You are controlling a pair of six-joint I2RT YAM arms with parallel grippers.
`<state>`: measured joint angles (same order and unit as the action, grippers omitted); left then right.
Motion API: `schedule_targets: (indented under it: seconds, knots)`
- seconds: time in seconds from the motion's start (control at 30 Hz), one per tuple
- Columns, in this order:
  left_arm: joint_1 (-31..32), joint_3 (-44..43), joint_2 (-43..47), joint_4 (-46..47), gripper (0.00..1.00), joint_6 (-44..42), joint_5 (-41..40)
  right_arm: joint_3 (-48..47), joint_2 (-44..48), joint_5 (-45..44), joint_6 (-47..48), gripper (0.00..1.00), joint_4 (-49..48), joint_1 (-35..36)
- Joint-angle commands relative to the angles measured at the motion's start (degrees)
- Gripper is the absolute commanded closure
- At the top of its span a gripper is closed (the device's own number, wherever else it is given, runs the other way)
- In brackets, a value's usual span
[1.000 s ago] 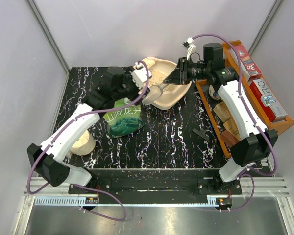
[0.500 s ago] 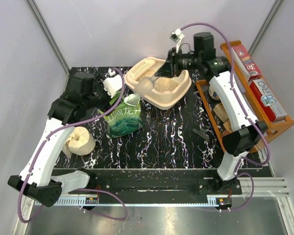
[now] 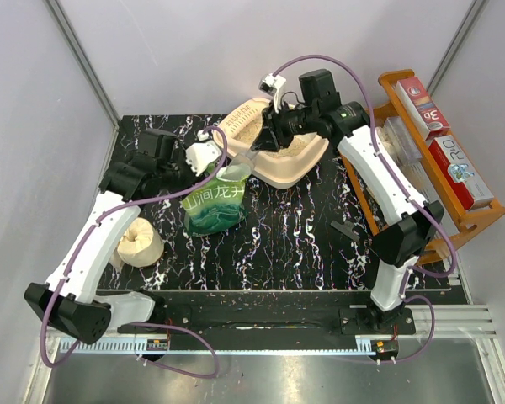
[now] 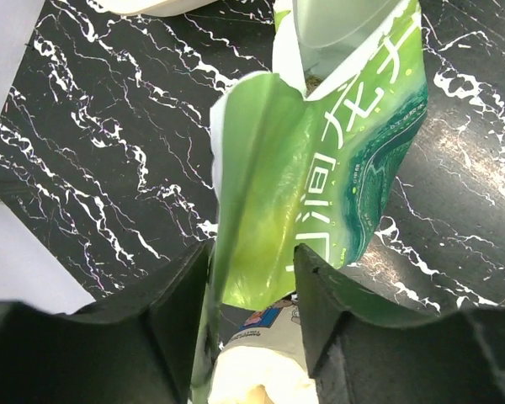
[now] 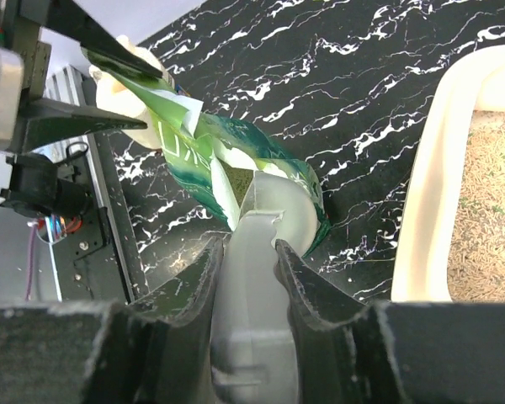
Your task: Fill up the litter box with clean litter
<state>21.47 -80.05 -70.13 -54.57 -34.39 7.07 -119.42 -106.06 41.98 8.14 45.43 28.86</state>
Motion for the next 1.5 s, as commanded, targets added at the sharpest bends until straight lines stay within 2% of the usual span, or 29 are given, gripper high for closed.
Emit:
schedule_targets:
  seconds: [0.0,0.1,0.13,0.23,0.27,0.37,0.57,0.67,0.77,1.0,1.13,1.47]
  knots:
    - [-0.2,-2.3,-1.4,-0.6,0.54,-0.3,1.7,-4.2,-0.7,-3.5,8.2,1.0,6.9,2.9]
    - [-0.2,-3.8,-3.2,-1.1,0.69,0.8,2.9,-2.9,-0.1,-5.5,7.1,1.0,8.6,3.7]
    - [-0.3,-4.3,-4.2,-1.4,0.8,1.1,3.5,-0.6,1.1,-5.8,6.4,1.0,7.1,3.7]
    - [-0.4,-6.1,-6.0,-2.6,0.98,2.0,6.3,1.0,2.0,-5.8,5.3,1.0,7.0,4.4]
    - [-0.3,-6.3,-6.3,-2.7,1.0,2.6,7.2,0.9,1.8,-4.7,5.7,1.0,7.7,4.4]
    - [-0.3,-7.3,-6.3,-3.3,1.0,3.1,8.9,1.9,1.6,-3.8,4.4,1.0,6.6,4.9]
    - [-0.5,-6.4,-2.7,-1.2,1.0,5.1,10.0,1.3,-0.7,-10.3,-3.9,1.0,3.3,6.0]
    - [-0.4,-4.7,0.1,1.1,1.0,7.5,9.7,1.6,-0.7,-23.5,-7.8,1.0,1.2,8.0]
    - [-0.4,-2.1,2.5,4.2,1.0,8.5,9.6,-0.5,-2.8,-28.7,-13.0,1.0,1.3,8.8]
    - [-0.4,2.6,6.3,14.0,1.0,8.9,9.9,-4.2,-7.3,-40.4,-17.0,1.0,3.2,11.7]
    - [-0.5,2.6,6.5,15.5,1.0,10.0,11.4,-1.3,-7.1,-44.0,-16.9,1.0,2.2,13.7]
    - [-0.4,5.1,6.6,19.8,1.0,13.2,12.0,8.2,-8.5,-43.2,-18.1,1.0,-1.0,14.5]
